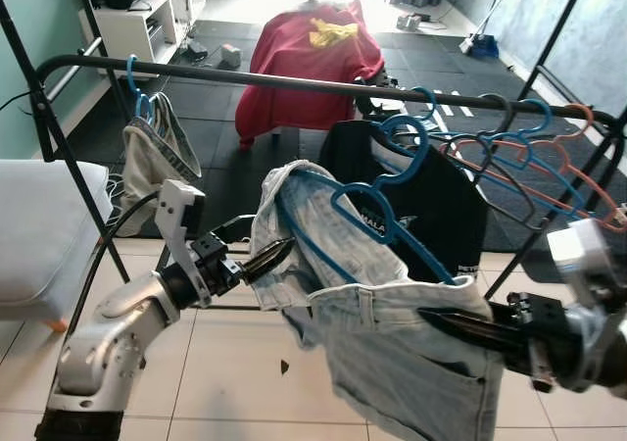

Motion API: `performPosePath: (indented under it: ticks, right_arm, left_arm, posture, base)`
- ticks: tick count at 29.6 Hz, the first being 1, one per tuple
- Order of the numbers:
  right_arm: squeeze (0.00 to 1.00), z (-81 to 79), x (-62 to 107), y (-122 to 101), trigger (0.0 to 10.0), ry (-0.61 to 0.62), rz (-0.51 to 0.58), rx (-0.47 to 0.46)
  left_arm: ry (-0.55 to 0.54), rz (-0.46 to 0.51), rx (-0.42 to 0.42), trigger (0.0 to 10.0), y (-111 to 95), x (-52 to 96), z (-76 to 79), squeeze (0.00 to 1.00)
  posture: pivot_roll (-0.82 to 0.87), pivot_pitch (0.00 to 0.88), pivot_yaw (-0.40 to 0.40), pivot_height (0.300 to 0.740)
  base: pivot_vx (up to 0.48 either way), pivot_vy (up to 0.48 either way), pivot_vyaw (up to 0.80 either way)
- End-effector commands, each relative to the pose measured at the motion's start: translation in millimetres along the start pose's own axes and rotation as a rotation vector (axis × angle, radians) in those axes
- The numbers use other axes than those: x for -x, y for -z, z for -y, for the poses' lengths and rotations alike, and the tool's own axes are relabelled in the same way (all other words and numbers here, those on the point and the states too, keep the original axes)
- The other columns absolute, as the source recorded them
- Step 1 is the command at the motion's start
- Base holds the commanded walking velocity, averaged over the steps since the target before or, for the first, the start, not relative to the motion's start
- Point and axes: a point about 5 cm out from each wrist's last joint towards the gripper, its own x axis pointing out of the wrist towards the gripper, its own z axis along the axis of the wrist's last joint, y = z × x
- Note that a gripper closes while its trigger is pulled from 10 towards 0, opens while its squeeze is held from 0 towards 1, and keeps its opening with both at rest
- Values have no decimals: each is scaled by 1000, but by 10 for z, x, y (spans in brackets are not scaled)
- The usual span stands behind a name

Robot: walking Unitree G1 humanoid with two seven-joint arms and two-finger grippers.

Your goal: Hang hanger

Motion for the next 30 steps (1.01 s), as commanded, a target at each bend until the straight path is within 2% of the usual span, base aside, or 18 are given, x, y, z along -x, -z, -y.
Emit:
performPosePath:
  ticks: [1,7,8,10,13,15,16,18,20,21,24,28,29,30]
  right_arm:
    - [0,-57,3,-102,0,-42,30,40]
    - [0,-122,98,-114,0,-76,-11,8]
    - [0,-142,105,-103,0,-84,-35,-4]
    - [0,-167,102,11,0,-88,-153,-29]
    - [0,-176,104,51,0,-91,-192,-39]
    - [0,-165,115,102,0,-74,-254,-42]
    - [0,-143,122,113,0,-58,-274,-34]
    - [0,-143,122,113,0,-58,-274,-34]
    - [0,-128,112,64,0,-54,-258,-15]
    - [0,-128,112,64,0,-54,-258,-15]
    - [0,-140,87,-19,0,-68,-227,8]
    - [0,-133,90,-46,0,-62,-231,27]
    - [0,-131,89,-73,0,-59,-228,43]
    - [0,-130,84,-103,0,-60,-225,61]
  left_arm:
    - [29,8,-8,10000,-65,11,26,0]
    - [-20,46,-27,10000,-145,20,-88,0]
    - [-56,50,-42,10000,-167,26,-137,0]
    - [-127,67,-91,10000,-239,21,-228,0]
    - [-143,70,-104,10000,-265,19,-249,0]
    - [-137,53,-154,10000,-299,-3,-234,0]
    - [-107,43,-168,10000,-311,-30,-186,0]
    - [-107,43,-168,10000,-311,-30,-186,0]
    - [-4,-1,-209,10000,-292,-86,-34,0]
    - [-4,-1,-209,10000,-292,-86,-34,0]
    - [131,-94,-257,10000,-181,-104,136,0]
    - [184,-131,-256,10000,-150,-86,178,0]
    - [213,-157,-258,10000,-139,-71,185,341]
    - [212,-188,-282,10000,-124,-63,163,1000]
  posture:
    - [-71,78,-41,740]
    - [-71,84,-40,740]
    - [-72,84,-40,740]
    - [-73,85,-40,740]
    - [-73,85,-40,740]
    - [-74,86,-41,740]
    - [-74,86,-41,740]
    - [-74,86,-41,740]
    - [-71,86,-40,740]
    - [-71,86,-40,740]
    - [-73,86,-35,740]
    - [-73,86,-32,740]
    - [-71,86,-30,740]
    - [-72,86,-27,740]
  base:
    - [0,0,0]
    - [0,0,0]
    - [0,0,0]
    - [0,0,0]
    - [0,0,0]
    - [0,0,0]
    - [0,0,0]
    - [0,0,0]
    - [0,0,0]
    - [0,0,0]
    - [0,0,0]
    - [0,0,0]
    - [0,0,0]
    - [0,0,0]
